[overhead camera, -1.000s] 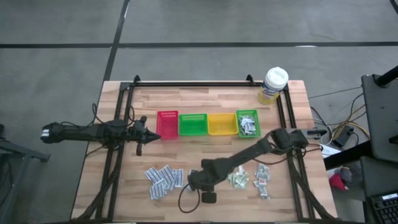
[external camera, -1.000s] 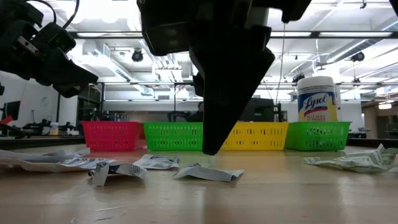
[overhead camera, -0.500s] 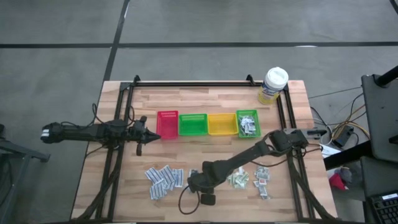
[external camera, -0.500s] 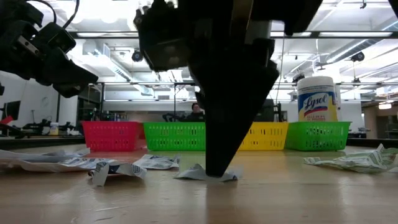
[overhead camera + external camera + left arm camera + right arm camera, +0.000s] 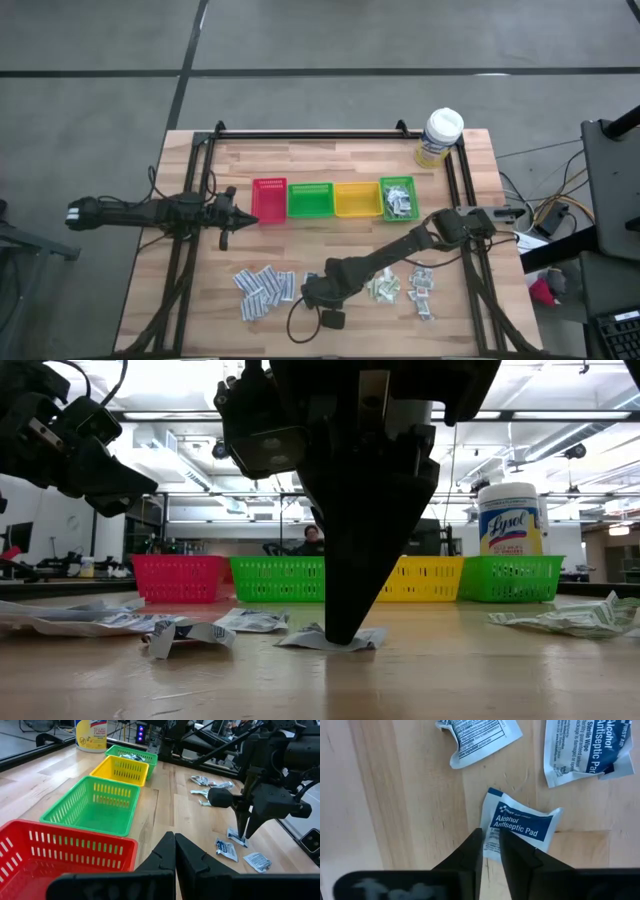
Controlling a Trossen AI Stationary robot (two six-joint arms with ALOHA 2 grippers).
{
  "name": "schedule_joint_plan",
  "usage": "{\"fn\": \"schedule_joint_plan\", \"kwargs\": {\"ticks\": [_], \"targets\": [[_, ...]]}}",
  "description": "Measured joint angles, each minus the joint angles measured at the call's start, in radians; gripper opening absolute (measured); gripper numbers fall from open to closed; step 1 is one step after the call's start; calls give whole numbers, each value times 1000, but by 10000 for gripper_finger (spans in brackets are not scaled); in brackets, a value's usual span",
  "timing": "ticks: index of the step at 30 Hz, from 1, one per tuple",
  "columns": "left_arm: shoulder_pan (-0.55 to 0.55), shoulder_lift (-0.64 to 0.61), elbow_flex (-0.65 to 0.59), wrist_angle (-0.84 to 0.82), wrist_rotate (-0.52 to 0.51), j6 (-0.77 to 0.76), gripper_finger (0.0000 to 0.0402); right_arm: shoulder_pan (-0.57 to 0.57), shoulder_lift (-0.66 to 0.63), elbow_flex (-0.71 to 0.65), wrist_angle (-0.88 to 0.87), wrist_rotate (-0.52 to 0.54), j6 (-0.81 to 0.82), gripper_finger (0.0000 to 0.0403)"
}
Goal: Pick & Place First Aid Supplies
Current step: Put the blue alcohol pad into the right green bin
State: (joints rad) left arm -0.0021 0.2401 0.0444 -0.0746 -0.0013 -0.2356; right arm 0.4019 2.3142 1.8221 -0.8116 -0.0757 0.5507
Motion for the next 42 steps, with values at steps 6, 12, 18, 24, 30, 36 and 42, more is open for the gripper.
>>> {"fn": "schedule_joint_plan", "kwargs": {"ticks": [6,12,18,24,30,36,42], "targets": [[0,0,0,0,0,0,0,0,0,0,0,0,0,33],[0,0,0,0,0,0,0,2,0,0,-2,22,-1,13],[0,0,0,0,0,0,0,2,0,2,-23,25,-19,9],[0,0,0,0,0,0,0,2,-2,36,-80,21,-57,8],[0,0,0,0,0,0,0,2,-6,124,-205,21,-104,8],[0,0,0,0,0,0,0,2,-7,199,-288,27,-125,8],[0,0,0,0,0,0,0,2,-8,252,-393,86,-136,8]]}}
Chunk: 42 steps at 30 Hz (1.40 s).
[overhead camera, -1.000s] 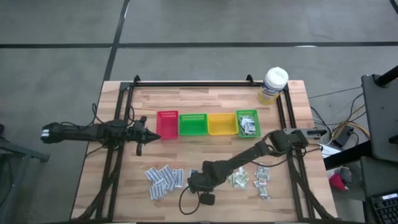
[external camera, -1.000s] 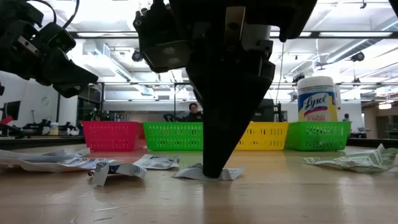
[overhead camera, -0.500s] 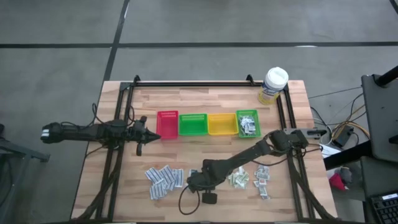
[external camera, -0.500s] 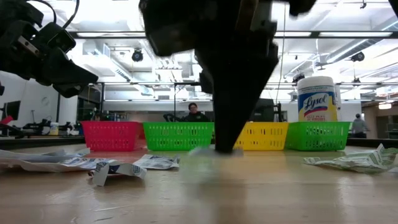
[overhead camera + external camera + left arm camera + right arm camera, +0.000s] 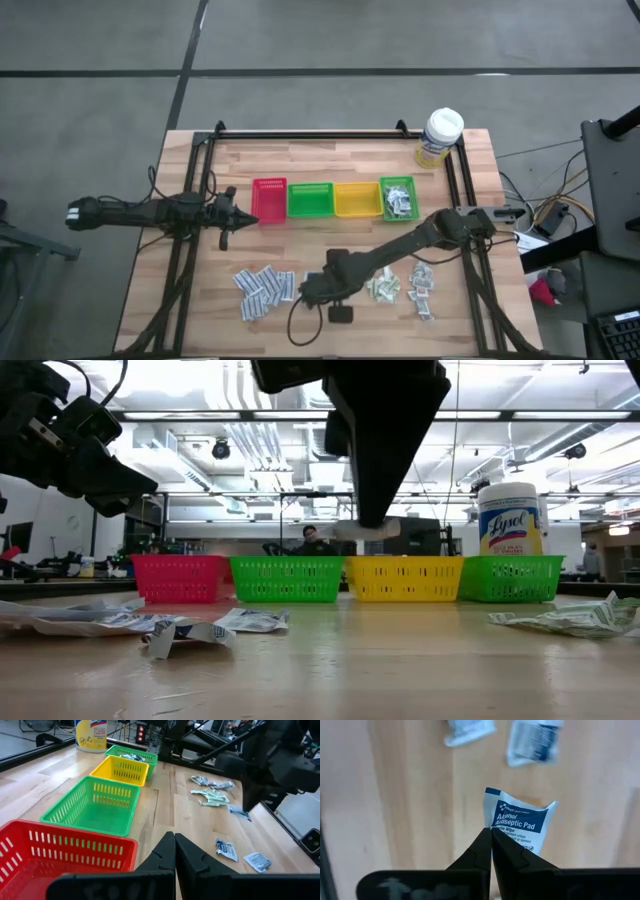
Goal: Pick & Place First Aid Supplies
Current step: Put the blue alcohol pad into the right green bin
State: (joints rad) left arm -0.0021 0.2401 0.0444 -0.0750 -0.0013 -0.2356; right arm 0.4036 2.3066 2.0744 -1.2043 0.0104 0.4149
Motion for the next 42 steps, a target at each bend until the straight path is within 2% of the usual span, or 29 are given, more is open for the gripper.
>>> {"fn": "schedule_joint_plan", "kwargs": {"ticks": [8,19,26,35,42], "targets": [[0,0,0,0,0,0,0,0,-2,49,-159,125,73,8],[0,0,0,0,0,0,0,0,-2,35,-303,224,256,8],[0,0,0,0,0,0,0,0,-2,32,-369,242,406,8],[0,0,0,0,0,0,0,-2,-2,30,-367,248,644,8],[0,0,0,0,0,0,0,-2,-2,14,-367,248,716,8]]}}
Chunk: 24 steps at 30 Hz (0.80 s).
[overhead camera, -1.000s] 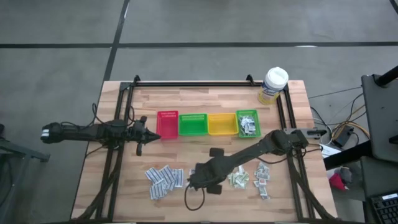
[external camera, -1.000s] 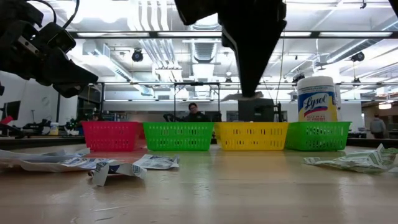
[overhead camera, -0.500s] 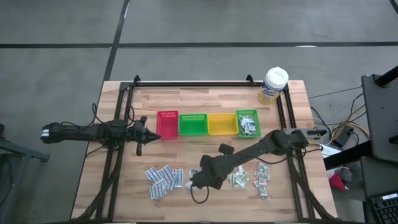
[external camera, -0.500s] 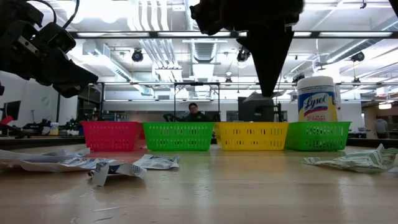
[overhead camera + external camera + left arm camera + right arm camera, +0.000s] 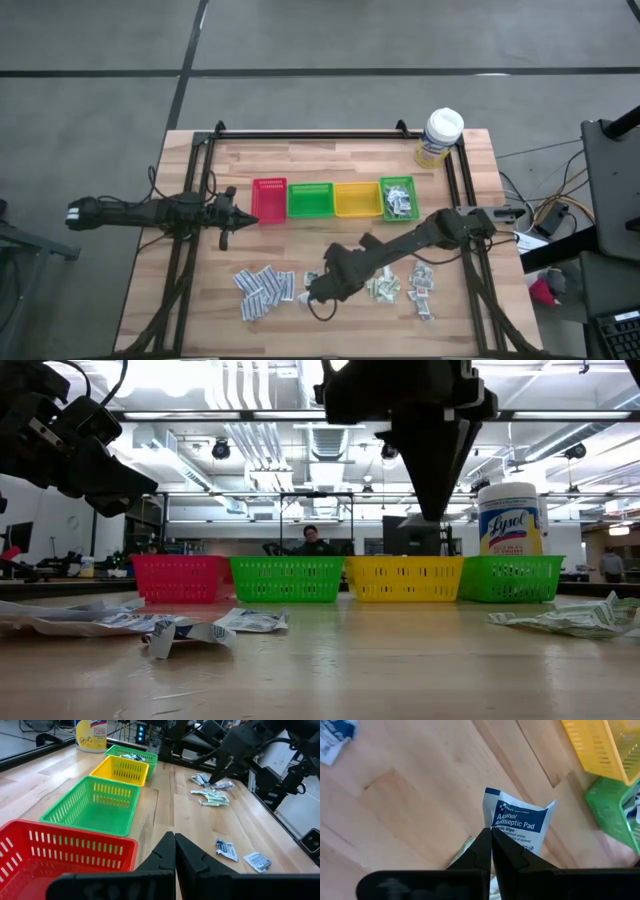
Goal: Pick & Place First Aid Supplies
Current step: Put the blue alcohol pad into the right green bin
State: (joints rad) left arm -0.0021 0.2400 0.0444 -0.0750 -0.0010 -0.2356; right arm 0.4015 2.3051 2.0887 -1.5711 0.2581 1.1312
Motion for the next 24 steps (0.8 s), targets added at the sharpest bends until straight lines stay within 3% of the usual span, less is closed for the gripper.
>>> {"fn": "schedule_joint_plan", "kwargs": {"ticks": [13,24], "targets": [[0,0,0,0,0,0,0,0,-26,-133,0,-1,51,8],[0,0,0,0,0,0,0,-1,-224,-379,-2,4,183,8]]}}
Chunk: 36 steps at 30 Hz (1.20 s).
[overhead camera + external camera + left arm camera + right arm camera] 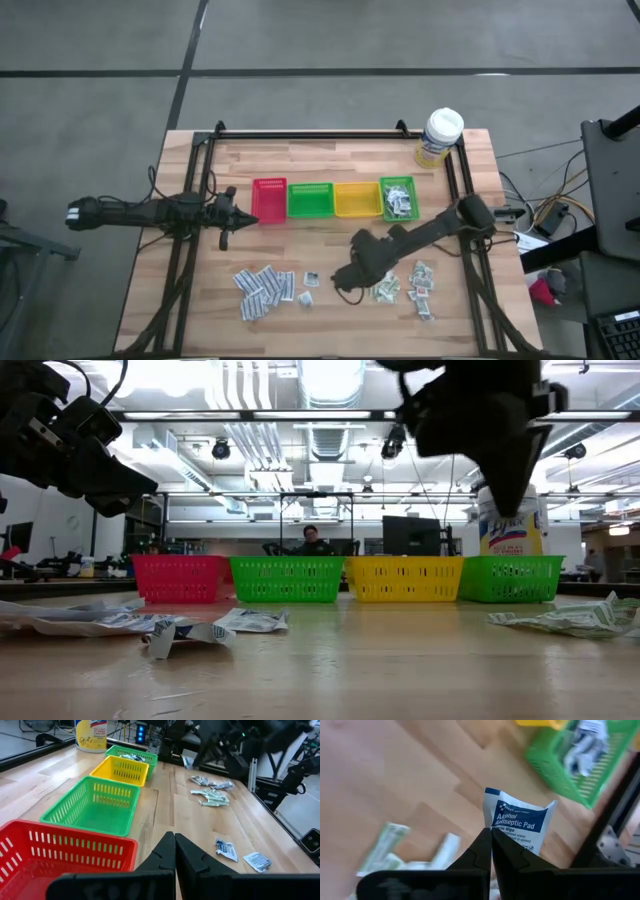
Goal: Pick & Place First Aid Supplies
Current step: Put the blue alcohol pad into the right green bin
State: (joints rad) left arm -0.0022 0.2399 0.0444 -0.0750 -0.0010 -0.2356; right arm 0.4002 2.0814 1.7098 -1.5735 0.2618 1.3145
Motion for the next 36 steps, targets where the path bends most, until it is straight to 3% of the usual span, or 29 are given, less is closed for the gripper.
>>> {"fn": "schedule_joint_plan", "kwargs": {"ticks": [15,23,30,36], "targets": [[0,3,0,0,0,0,0,-87,-337,-306,11,68,179,8],[0,4,0,0,0,1,0,-202,-380,-373,25,83,158,8],[0,4,0,0,0,-4,0,-285,-386,-401,145,113,41,8],[0,4,0,0,0,-6,0,-345,-389,-402,149,131,-11,8]]}}
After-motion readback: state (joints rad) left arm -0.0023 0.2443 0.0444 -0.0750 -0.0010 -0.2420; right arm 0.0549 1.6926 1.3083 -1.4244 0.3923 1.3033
